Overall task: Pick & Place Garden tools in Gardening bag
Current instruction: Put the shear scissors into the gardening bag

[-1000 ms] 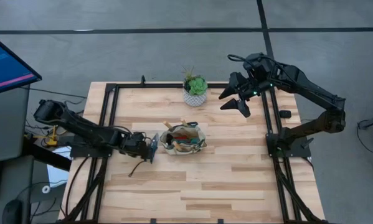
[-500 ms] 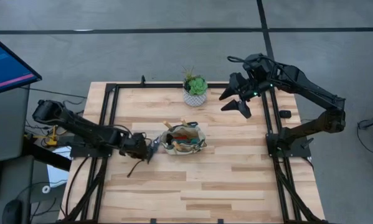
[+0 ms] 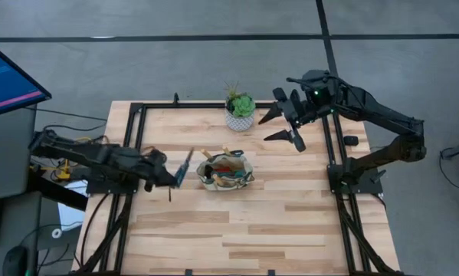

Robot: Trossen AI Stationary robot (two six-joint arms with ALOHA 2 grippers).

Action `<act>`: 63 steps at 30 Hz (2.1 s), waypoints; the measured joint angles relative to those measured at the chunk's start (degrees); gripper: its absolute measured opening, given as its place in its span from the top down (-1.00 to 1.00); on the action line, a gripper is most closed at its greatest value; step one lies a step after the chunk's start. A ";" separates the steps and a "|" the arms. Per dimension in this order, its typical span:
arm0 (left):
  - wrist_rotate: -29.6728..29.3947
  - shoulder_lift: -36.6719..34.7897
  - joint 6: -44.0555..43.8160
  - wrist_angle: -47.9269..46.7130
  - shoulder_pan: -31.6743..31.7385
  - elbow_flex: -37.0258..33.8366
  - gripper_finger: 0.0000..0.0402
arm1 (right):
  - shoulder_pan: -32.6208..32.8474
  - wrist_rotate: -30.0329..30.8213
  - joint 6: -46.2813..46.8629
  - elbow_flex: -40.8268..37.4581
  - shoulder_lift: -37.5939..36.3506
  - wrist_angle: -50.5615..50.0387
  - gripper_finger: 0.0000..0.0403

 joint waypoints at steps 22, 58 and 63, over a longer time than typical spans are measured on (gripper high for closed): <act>-15.40 13.59 -3.84 28.18 0.52 14.85 0.98 | 16.62 19.27 -30.30 -0.07 14.84 34.89 -0.19; -12.81 22.75 -8.28 34.00 2.05 17.14 0.97 | 18.31 25.91 -41.56 -0.04 19.98 44.52 -0.19; -12.61 24.67 -8.53 37.82 2.14 17.20 0.97 | 18.10 25.89 -41.75 -0.01 19.98 44.24 -0.19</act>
